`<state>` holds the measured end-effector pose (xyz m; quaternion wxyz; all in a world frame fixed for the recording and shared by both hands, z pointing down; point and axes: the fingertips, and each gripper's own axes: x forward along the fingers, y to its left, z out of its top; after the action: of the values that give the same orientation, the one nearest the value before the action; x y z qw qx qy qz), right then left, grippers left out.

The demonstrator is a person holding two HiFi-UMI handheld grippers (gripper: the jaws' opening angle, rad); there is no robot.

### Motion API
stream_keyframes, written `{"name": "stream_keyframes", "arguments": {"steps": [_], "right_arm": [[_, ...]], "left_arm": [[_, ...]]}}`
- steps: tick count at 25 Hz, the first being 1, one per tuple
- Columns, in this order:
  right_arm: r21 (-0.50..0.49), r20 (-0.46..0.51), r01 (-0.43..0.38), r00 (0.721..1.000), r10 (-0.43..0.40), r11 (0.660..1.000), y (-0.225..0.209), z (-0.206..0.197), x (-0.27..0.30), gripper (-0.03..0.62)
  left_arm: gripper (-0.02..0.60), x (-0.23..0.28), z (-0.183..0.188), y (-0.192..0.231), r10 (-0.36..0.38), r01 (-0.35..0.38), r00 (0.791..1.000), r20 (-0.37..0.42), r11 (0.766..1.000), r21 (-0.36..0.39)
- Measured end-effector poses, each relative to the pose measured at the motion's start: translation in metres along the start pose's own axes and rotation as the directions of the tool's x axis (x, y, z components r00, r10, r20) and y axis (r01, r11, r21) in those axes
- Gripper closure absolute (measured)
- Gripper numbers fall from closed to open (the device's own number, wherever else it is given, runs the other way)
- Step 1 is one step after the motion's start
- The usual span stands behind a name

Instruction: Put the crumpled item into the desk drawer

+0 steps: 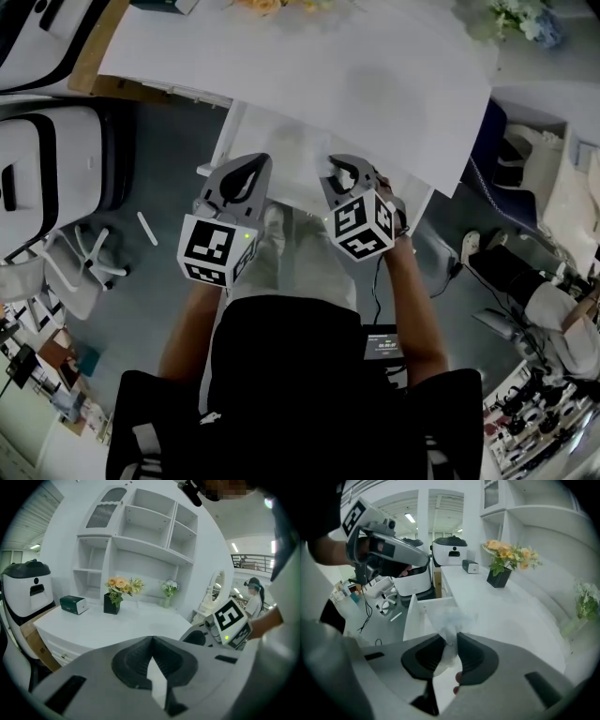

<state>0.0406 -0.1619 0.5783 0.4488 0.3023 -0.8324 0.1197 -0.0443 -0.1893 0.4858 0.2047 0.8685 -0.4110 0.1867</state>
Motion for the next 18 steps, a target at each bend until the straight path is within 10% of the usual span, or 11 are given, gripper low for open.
{"name": "stream_keyframes", "arguments": {"steps": [18], "right_arm": [[-0.106, -0.162, -0.072, 0.985, 0.055, 0.992, 0.017, -0.048, 0.061, 0.514]], "left_arm": [[0.575, 0.010, -0.037, 0.017, 0.021, -0.023, 0.998, -0.065, 0.999, -0.037]]}}
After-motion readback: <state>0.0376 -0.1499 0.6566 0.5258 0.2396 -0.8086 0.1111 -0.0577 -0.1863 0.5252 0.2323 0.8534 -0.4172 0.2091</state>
